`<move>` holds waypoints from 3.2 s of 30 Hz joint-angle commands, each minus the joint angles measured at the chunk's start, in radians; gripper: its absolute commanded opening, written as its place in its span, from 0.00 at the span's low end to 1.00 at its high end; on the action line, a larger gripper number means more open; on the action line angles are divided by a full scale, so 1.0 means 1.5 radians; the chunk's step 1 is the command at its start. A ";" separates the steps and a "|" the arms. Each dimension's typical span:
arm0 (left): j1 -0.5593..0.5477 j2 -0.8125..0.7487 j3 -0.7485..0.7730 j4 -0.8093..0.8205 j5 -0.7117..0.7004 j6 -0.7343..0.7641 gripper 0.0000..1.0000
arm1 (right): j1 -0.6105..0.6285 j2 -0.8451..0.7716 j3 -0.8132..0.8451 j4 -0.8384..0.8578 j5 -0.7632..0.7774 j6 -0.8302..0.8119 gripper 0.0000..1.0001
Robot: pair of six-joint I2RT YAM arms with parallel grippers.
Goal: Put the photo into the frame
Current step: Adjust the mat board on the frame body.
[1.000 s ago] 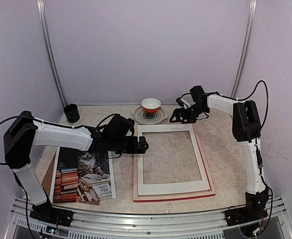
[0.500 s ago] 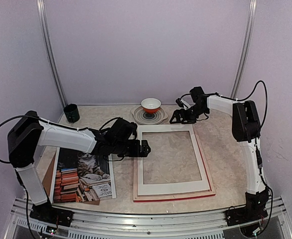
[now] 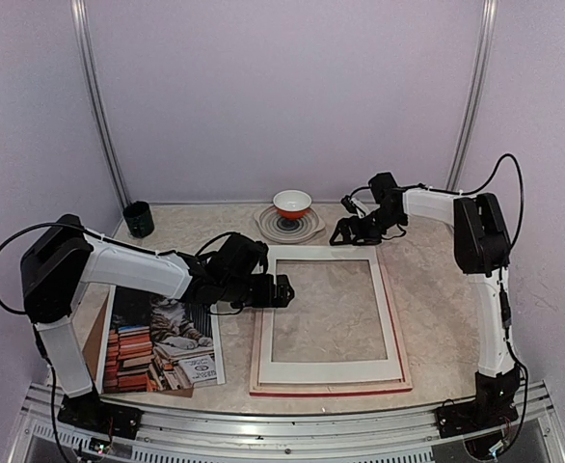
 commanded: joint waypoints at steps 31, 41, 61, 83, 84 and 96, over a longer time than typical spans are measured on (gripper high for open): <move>-0.010 0.009 -0.022 0.036 0.001 -0.014 0.99 | 0.022 0.008 0.082 -0.048 -0.042 0.024 0.99; -0.010 0.015 -0.017 0.036 0.002 -0.014 0.99 | 0.032 0.011 0.049 -0.063 -0.042 -0.001 0.99; -0.010 0.019 -0.013 0.036 0.006 -0.015 0.99 | 0.044 0.016 0.026 -0.076 -0.055 -0.017 0.99; -0.006 0.023 -0.009 0.035 0.006 -0.015 0.99 | 0.047 0.012 0.105 -0.082 -0.013 0.005 0.99; -0.006 0.023 -0.010 0.035 0.007 -0.015 0.99 | 0.047 0.020 0.115 -0.085 -0.015 0.007 0.99; -0.007 0.027 -0.011 0.039 0.009 -0.017 0.99 | 0.052 0.047 0.090 -0.084 -0.053 -0.006 0.99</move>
